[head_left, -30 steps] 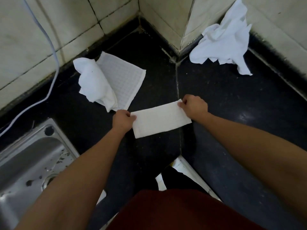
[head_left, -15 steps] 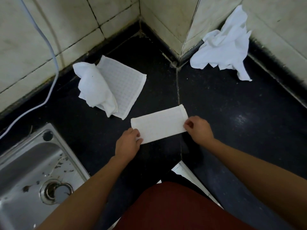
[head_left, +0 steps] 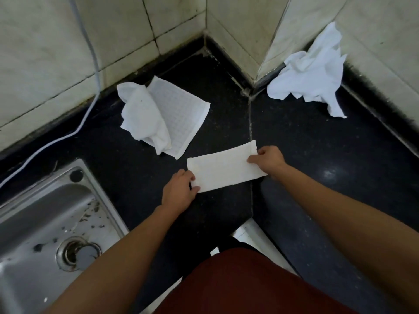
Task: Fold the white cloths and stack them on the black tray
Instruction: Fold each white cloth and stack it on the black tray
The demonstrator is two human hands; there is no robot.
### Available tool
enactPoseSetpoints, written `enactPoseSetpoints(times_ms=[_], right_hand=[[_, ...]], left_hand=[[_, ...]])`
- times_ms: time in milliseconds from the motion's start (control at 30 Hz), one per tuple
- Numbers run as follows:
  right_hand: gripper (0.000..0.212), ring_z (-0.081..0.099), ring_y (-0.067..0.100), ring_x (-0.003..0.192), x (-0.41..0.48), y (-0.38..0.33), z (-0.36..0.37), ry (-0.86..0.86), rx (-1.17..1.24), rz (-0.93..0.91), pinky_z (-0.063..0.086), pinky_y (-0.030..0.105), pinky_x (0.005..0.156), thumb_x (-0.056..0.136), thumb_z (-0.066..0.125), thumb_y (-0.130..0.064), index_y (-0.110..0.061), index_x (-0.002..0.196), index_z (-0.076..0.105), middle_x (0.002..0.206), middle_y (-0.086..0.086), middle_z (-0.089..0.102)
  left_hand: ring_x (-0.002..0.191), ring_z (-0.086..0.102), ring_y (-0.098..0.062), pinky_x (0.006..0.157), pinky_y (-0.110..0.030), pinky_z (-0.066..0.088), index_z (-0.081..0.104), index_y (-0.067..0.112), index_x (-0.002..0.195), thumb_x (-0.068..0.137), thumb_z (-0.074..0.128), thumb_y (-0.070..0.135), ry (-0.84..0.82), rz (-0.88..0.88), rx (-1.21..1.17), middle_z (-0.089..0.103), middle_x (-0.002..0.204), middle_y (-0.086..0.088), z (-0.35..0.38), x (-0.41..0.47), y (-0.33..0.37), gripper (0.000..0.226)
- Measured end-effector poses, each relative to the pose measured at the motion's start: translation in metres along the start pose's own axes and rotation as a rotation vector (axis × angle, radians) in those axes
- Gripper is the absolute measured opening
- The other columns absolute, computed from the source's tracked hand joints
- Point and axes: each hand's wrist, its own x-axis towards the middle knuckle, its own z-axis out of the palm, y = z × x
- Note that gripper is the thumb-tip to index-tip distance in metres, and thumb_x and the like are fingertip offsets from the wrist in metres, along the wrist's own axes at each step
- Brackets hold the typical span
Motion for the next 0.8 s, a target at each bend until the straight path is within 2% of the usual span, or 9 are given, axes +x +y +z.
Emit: enactPoseSetpoints(times_ms=[100,167,267,333,433,533,667,800], right_hand=[[0.023,0.054,0.013,0.069,-0.025,-0.023,0.012,-0.079,0.178,-0.061,0.042,0.025,0.055,0.076,0.076,-0.01,-0.014,0.071,0.054,0.078,0.0,0.057],[0.026,0.055,0.013,0.07,-0.038,-0.037,0.031,-0.14,0.153,-0.111,0.043,0.024,0.055,0.073,0.079,-0.009,-0.016,0.073,0.055,0.079,-0.001,0.057],[0.029,0.055,0.016,0.081,-0.047,-0.051,0.069,-0.153,-0.044,-0.206,0.041,0.024,0.055,0.073,0.079,-0.014,-0.017,0.087,0.055,0.091,-0.001,0.057],[0.031,0.057,0.02,0.091,-0.049,-0.055,0.093,-0.147,-0.209,-0.255,0.042,0.027,0.064,0.077,0.075,-0.017,-0.018,0.099,0.054,0.103,0.003,0.058],[0.033,0.059,0.026,0.099,-0.051,-0.057,0.122,-0.124,-0.354,-0.32,0.044,0.031,0.074,0.082,0.068,-0.017,-0.015,0.111,0.052,0.108,0.007,0.06],[0.028,0.059,0.026,0.097,-0.051,-0.054,0.138,-0.128,-0.375,-0.37,0.043,0.03,0.074,0.085,0.066,-0.015,-0.014,0.108,0.052,0.106,0.008,0.061],[0.022,0.059,0.022,0.09,-0.048,-0.044,0.144,-0.108,-0.33,-0.48,0.041,0.027,0.073,0.084,0.066,-0.014,-0.014,0.102,0.054,0.091,0.001,0.058],[0.024,0.057,0.012,0.084,-0.045,-0.044,0.144,-0.195,-0.261,-0.527,0.042,0.023,0.075,0.081,0.074,-0.023,-0.014,0.1,0.063,0.092,-0.001,0.063]], left_hand=[[0.094,0.054,-0.015,0.074,-0.033,0.049,0.059,0.018,0.102,0.085,0.069,0.029,0.066,-0.051,-0.046,0.053,0.101,0.002,-0.006,-0.011,-0.014,0.022],[0.093,0.055,-0.015,0.073,-0.031,0.048,0.06,0.017,0.102,0.084,0.069,0.028,0.095,-0.098,-0.066,0.054,0.101,0.002,-0.01,-0.02,-0.026,0.022],[0.091,0.055,-0.015,0.069,-0.028,0.043,0.061,0.016,0.102,0.085,0.068,0.027,0.121,-0.144,-0.077,0.055,0.101,0.001,-0.017,-0.033,-0.039,0.022],[0.09,0.056,-0.016,0.067,-0.027,0.041,0.061,0.014,0.102,0.085,0.068,0.025,0.142,-0.162,-0.086,0.055,0.1,0.0,-0.021,-0.042,-0.046,0.022],[0.087,0.057,-0.016,0.068,-0.027,0.04,0.063,0.013,0.101,0.084,0.069,0.025,0.157,-0.189,-0.093,0.056,0.099,-0.001,-0.021,-0.056,-0.059,0.022],[0.085,0.055,-0.014,0.068,-0.026,0.04,0.063,0.013,0.102,0.084,0.069,0.025,0.151,-0.22,-0.093,0.057,0.1,-0.002,-0.019,-0.067,-0.07,0.022],[0.088,0.058,-0.019,0.069,-0.028,0.042,0.063,0.013,0.101,0.083,0.069,0.025,0.137,-0.234,-0.095,0.058,0.1,-0.003,-0.015,-0.072,-0.075,0.022],[0.089,0.059,-0.02,0.07,-0.03,0.046,0.063,0.013,0.101,0.084,0.068,0.024,0.131,-0.207,-0.108,0.058,0.1,-0.003,-0.014,-0.068,-0.068,0.021]])
